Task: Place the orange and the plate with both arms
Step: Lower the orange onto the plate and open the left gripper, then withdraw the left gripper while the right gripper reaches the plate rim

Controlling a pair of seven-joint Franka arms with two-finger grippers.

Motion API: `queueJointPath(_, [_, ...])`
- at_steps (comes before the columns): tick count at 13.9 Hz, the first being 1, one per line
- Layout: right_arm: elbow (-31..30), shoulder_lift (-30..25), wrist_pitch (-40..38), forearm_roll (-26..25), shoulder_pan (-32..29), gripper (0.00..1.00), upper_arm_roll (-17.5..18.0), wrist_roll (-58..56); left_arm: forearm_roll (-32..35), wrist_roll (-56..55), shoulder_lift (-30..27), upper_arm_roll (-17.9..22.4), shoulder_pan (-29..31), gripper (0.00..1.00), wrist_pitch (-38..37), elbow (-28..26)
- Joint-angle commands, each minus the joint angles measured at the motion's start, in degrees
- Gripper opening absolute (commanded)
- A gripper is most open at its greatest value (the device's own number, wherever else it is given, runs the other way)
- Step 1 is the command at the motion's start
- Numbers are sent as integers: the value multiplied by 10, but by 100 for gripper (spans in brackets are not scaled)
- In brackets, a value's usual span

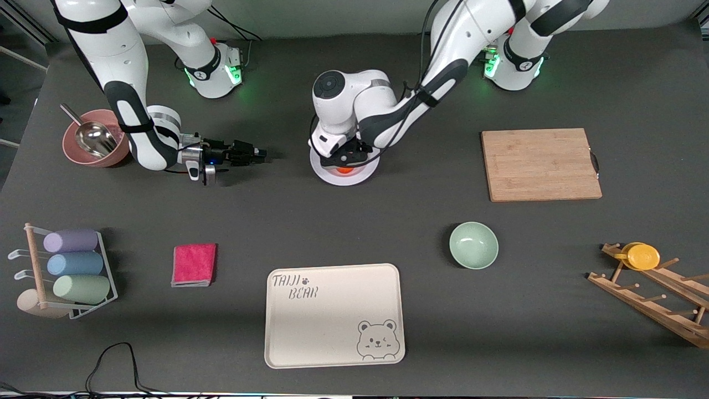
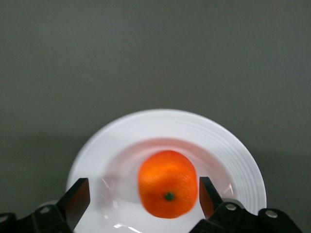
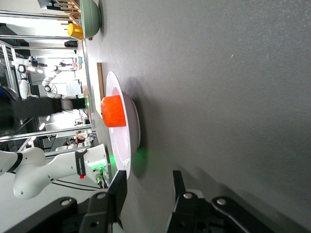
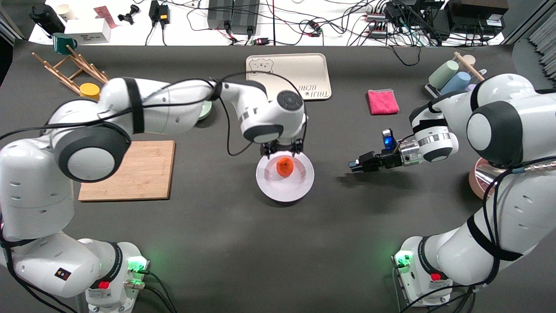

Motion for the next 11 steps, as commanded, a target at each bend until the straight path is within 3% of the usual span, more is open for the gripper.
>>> queueJointPath(1, [10, 17, -10, 16, 1, 45, -2, -26, -54, 94, -63, -55, 90, 100, -84, -10])
queueJointPath(6, [17, 32, -11, 17, 2, 45, -2, -41, -127, 283, -171, -147, 287, 100, -237, -10])
queueJointPath(11, [26, 45, -8, 84, 35, 45, 17, -42, -182, 512, -278, -145, 482, 100, -305, -11])
